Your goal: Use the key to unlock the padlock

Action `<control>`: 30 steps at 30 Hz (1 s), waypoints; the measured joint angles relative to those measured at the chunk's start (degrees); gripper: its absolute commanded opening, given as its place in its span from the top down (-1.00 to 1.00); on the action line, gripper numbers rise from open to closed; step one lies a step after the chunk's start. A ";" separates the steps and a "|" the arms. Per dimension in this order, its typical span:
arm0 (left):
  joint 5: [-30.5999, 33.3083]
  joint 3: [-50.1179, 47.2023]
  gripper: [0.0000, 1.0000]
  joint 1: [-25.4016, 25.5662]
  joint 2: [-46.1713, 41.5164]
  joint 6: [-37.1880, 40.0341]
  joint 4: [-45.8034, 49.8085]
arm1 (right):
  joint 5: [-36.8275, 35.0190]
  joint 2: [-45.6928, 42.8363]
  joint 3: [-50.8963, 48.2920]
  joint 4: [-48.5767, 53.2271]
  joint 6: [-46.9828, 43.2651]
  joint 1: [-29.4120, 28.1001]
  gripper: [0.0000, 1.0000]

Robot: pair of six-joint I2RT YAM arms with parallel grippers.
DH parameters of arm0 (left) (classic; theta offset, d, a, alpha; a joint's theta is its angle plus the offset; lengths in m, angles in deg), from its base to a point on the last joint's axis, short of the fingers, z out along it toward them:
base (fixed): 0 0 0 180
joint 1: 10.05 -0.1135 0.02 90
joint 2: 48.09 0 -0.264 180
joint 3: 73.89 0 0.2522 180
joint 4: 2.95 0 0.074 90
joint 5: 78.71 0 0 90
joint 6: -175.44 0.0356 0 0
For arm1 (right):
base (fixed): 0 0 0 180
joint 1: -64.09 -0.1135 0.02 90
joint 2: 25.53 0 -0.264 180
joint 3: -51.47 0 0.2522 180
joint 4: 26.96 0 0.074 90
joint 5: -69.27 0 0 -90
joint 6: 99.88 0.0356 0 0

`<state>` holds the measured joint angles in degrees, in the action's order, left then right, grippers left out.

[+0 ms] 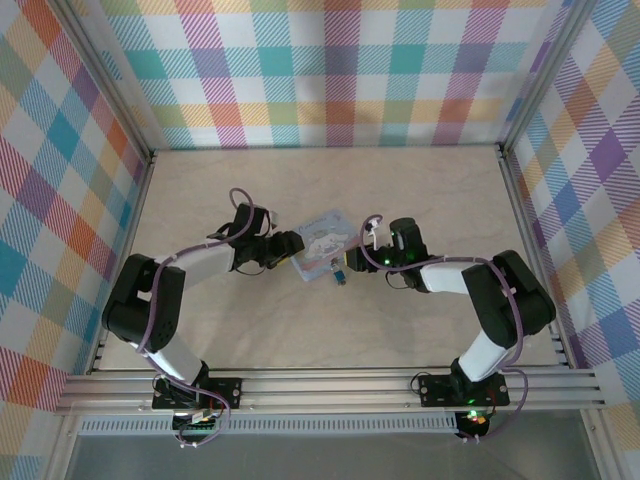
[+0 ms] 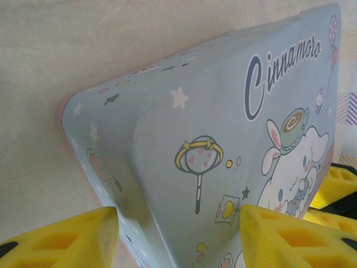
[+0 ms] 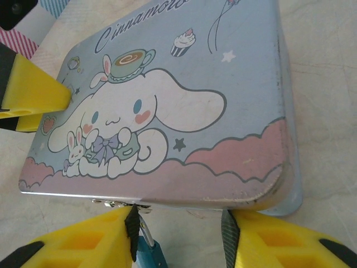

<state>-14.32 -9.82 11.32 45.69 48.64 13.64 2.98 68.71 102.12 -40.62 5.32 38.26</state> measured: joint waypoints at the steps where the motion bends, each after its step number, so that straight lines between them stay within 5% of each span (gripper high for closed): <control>1: 0.04 -0.04 -0.16 0.04 -0.04 -0.04 0.00 | -0.02 -0.35 -0.13 0.04 -0.07 0.00 0.05; 15: 0.87 -0.04 -0.16 1.07 -0.22 -1.29 0.00 | 4.15 -9.38 -5.68 2.08 -1.05 -0.33 0.06; 30: 1.25 0.00 -0.17 2.05 -0.22 -1.55 -0.02 | 3.50 1.62 -4.61 1.77 -0.83 -4.22 0.14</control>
<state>-13.07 -9.82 13.37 45.47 47.09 13.62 6.48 70.32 97.51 -38.85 4.49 34.05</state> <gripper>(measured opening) 0.583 0.433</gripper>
